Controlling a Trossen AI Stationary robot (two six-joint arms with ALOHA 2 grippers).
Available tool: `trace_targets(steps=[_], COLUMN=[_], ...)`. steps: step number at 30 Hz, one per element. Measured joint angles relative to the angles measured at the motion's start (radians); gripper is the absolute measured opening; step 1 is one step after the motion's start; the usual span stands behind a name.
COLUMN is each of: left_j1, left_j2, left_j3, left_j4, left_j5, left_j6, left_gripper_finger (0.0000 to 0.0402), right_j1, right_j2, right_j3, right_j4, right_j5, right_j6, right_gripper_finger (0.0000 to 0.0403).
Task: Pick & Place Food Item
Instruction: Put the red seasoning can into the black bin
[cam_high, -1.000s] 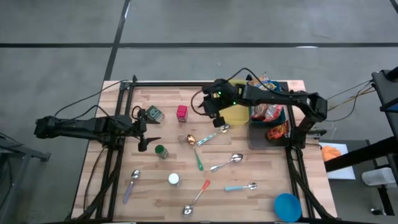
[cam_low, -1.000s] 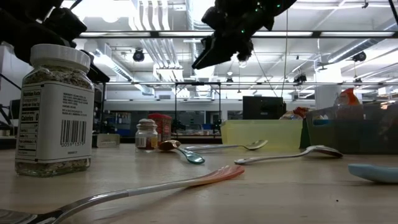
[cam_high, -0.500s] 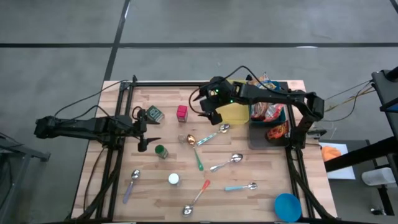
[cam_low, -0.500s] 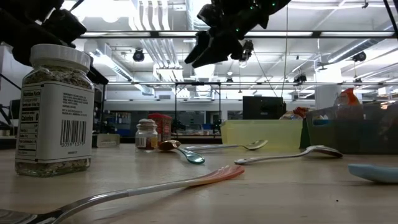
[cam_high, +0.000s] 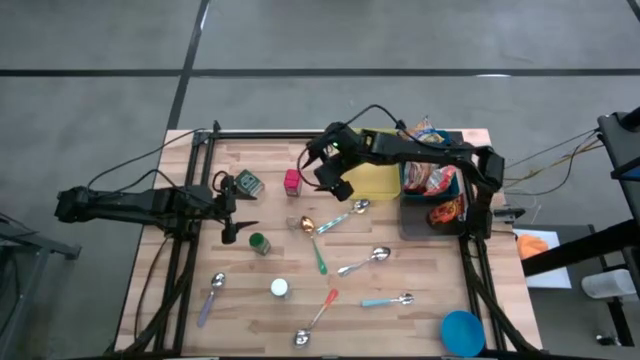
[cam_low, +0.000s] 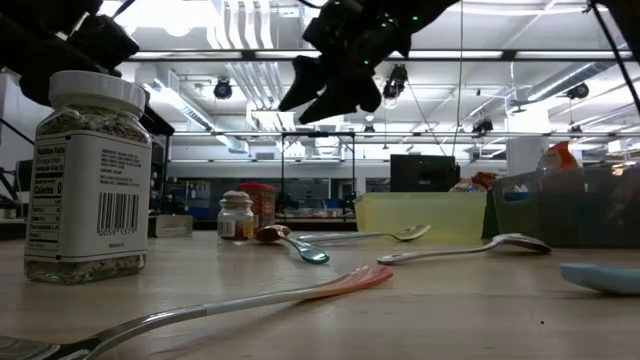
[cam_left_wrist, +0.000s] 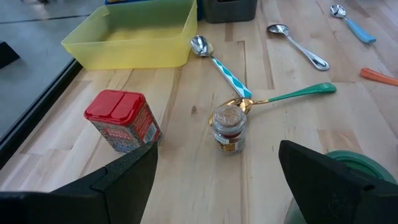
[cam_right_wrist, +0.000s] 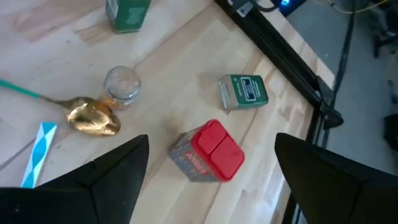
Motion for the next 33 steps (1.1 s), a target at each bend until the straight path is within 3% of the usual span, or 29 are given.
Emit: trace_targets(steps=[6,16,22,33], left_j1=[0.000,0.000,0.000,0.000], left_j2=[0.000,0.000,0.000,0.000], left_j3=[0.000,0.000,0.000,0.000], left_j4=[-0.002,-0.009,-0.016,-0.020], left_j5=[0.000,0.000,0.000,0.000], left_j6=[0.000,0.000,0.000,0.000], left_gripper_finger=[0.0340,0.0340,0.0340,0.0340], right_j1=[-0.022,-0.036,-0.038,-0.041], right_j2=[0.149,0.370,0.479,0.577], right_j3=[0.236,0.555,0.675,0.773], right_j4=[-0.209,-0.343,-0.474,-0.486], right_j5=[-0.049,-0.048,-0.093,-0.100], right_j6=[-0.029,-0.061,-0.061,-0.242], right_gripper_finger=[0.0347,0.0347,0.0347,0.0347])
